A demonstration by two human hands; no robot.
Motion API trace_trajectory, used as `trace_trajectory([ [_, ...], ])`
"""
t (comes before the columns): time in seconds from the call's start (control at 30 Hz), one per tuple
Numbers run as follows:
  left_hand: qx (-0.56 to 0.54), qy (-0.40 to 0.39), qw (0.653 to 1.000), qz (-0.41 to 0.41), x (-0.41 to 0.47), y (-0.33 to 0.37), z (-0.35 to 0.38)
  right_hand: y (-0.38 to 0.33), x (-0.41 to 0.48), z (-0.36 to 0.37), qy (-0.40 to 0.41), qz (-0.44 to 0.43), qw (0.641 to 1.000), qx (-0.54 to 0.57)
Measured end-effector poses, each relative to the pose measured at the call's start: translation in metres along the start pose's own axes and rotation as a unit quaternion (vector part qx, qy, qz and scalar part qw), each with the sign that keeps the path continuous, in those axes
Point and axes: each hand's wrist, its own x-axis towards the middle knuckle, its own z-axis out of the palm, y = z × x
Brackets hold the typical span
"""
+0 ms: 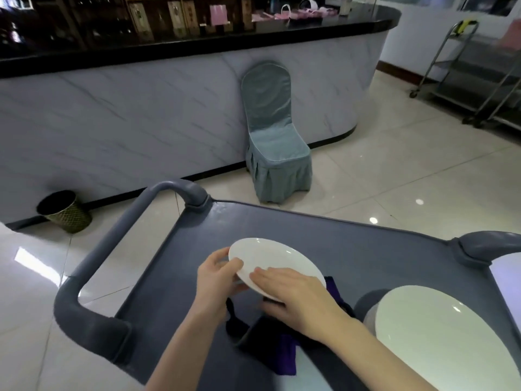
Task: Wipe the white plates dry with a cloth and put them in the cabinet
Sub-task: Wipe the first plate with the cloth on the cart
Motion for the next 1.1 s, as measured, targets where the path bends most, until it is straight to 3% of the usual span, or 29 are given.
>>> trace_trajectory([
  [0.07, -0.024, 0.013, 0.999, -0.020, 0.013, -0.006, -0.017, 0.000, 0.010, 0.010, -0.061, 0.062, 0.995, 0.049],
  [0.2, -0.031, 0.031, 0.999, -0.023, 0.046, -0.015, -0.056, 0.016, 0.026, 0.026, 0.092, 0.248, 0.961, 0.077],
  [0.27, -0.022, 0.032, 0.999, -0.023, 0.062, -0.018, -0.073, 0.024, 0.039, 0.037, 0.085, 0.353, 0.925, 0.111],
  [0.33, -0.013, 0.028, 0.999, -0.028, 0.076, -0.021, -0.086, 0.026, 0.055, 0.050, 0.062, 0.405, 0.892, 0.190],
  [0.5, 0.015, 0.001, 1.000, -0.022, 0.106, -0.030, -0.106, 0.022, 0.086, 0.079, 0.132, 0.459, 0.828, 0.294],
  [0.8, 0.179, -0.016, 0.984, 0.009, 0.162, -0.033, -0.133, 0.012, 0.119, 0.116, 0.197, 0.506, 0.769, 0.337],
  [1.1, 0.328, -0.034, 0.943, 0.043, 0.166, -0.039, -0.145, 0.013, 0.123, 0.128, 0.194, 0.521, 0.769, 0.317],
])
